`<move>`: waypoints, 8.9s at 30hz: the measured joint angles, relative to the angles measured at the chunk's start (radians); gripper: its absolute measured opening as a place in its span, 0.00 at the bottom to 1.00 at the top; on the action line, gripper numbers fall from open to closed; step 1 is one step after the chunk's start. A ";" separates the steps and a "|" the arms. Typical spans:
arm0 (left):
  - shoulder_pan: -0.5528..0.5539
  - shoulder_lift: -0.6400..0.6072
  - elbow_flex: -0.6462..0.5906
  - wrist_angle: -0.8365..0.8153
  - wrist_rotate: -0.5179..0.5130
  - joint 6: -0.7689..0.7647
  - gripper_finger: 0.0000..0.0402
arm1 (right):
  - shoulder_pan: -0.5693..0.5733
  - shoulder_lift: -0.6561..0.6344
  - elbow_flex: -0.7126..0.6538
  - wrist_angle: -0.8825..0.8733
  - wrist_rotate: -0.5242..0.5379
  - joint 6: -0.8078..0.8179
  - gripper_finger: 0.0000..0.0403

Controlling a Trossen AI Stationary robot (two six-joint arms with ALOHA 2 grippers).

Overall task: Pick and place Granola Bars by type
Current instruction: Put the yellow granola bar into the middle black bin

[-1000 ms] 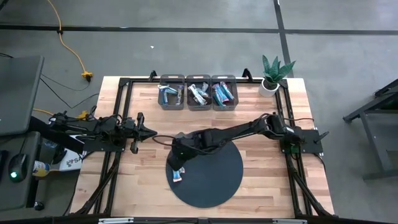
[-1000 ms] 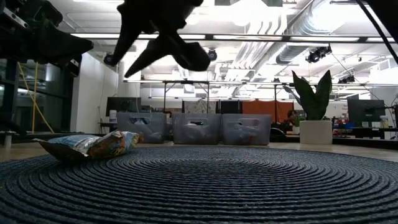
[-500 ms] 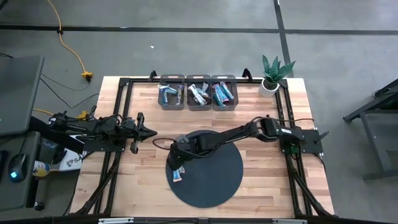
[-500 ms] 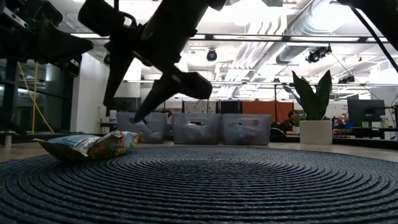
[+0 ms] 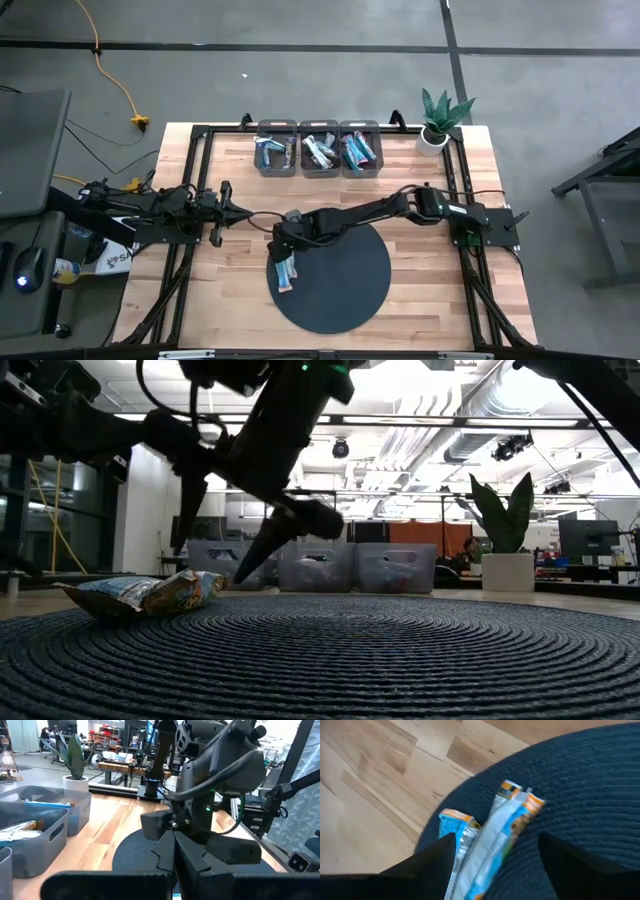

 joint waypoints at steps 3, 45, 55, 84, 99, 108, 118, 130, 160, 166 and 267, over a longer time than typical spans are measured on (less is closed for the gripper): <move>0.000 0.000 0.000 0.000 0.000 0.000 0.00 | 0.000 0.004 0.000 0.008 -0.001 0.004 0.67; 0.000 0.000 0.000 0.000 0.000 0.000 0.00 | -0.011 0.056 0.000 0.063 0.007 -0.041 0.45; 0.000 0.000 0.000 0.000 0.000 0.000 0.00 | -0.011 0.056 0.000 0.054 0.006 -0.054 0.33; 0.000 0.000 0.000 0.000 0.000 0.000 0.00 | -0.032 -0.059 -0.001 0.081 -0.113 -0.147 0.17; 0.000 0.000 0.000 0.000 0.000 0.000 0.00 | -0.031 -0.299 0.000 0.135 -0.009 -0.285 0.17; 0.000 0.000 0.000 0.000 0.000 0.000 0.00 | -0.031 -0.413 0.000 0.202 0.037 -0.441 0.17; 0.000 0.000 0.000 0.000 0.000 0.000 0.00 | -0.051 -0.481 0.000 0.255 0.103 -0.568 0.17; 0.000 0.000 0.000 0.000 0.000 0.000 0.00 | -0.150 -0.549 0.000 0.343 0.096 -0.730 0.17; 0.000 0.000 0.000 0.000 0.000 0.000 0.00 | -0.638 -0.440 0.000 0.087 0.231 -0.719 0.17; 0.000 0.000 0.000 0.000 0.000 0.000 0.00 | -0.679 -0.350 0.000 -0.031 0.159 -0.632 0.17; 0.000 0.000 0.000 0.000 0.000 0.000 0.00 | -0.264 -0.558 0.001 0.591 -0.256 -0.525 0.46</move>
